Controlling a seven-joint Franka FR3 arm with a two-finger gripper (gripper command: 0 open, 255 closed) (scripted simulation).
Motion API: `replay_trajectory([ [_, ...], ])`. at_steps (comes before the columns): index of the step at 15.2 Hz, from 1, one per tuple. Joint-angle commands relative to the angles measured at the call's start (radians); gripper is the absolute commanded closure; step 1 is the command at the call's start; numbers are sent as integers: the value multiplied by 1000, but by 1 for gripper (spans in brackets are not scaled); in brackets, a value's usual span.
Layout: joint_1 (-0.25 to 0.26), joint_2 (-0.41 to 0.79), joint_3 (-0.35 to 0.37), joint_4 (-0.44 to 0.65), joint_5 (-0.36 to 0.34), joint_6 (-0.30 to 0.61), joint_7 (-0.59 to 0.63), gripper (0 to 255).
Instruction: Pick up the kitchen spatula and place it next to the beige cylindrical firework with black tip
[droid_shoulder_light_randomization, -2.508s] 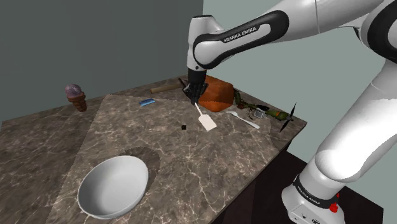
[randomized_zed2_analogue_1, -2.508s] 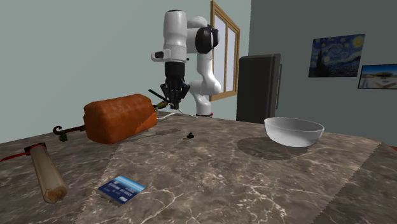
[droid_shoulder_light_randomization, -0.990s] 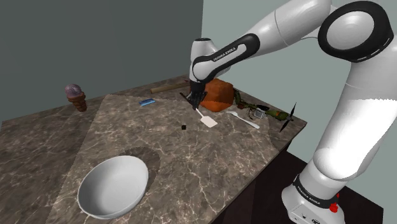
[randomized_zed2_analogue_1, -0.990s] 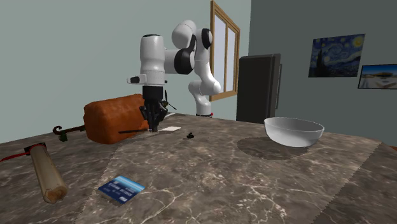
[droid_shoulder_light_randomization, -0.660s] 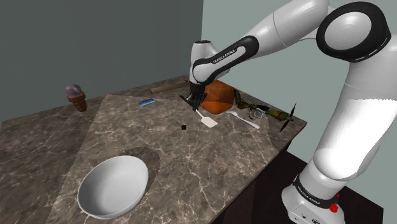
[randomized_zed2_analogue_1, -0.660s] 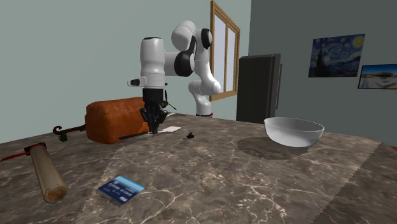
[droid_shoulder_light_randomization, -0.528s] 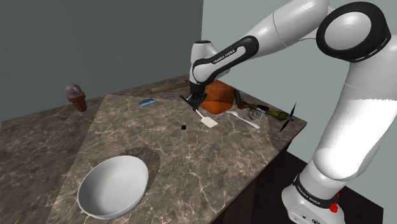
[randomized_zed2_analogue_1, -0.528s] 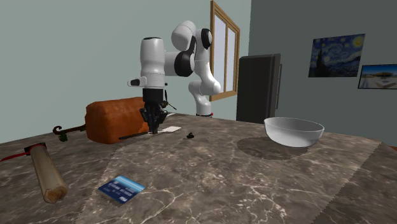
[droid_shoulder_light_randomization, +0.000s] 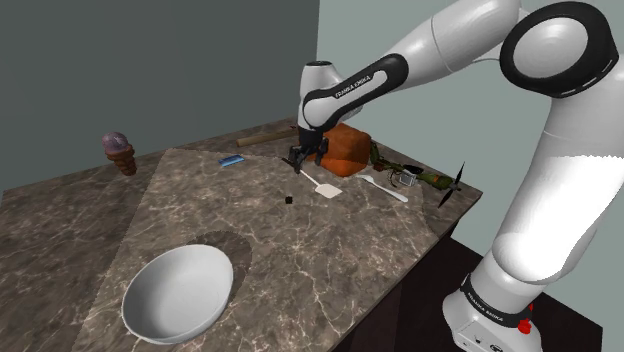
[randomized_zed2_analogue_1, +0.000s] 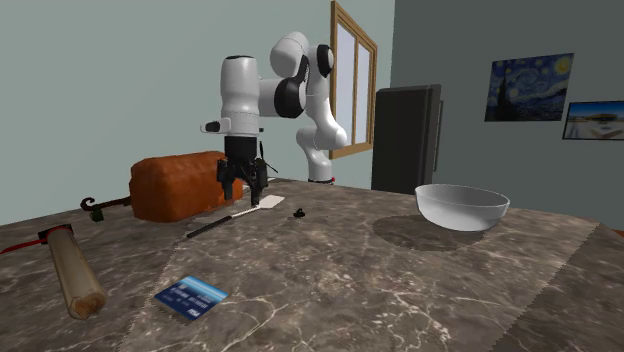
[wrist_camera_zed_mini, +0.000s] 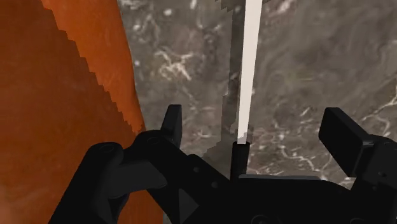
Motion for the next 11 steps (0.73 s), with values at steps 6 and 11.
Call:
replay_trajectory([
  [6,-5,-61,5,40,24,-98,-16,0],
  [11,-5,-61,5,40,24,-98,-16,0],
])
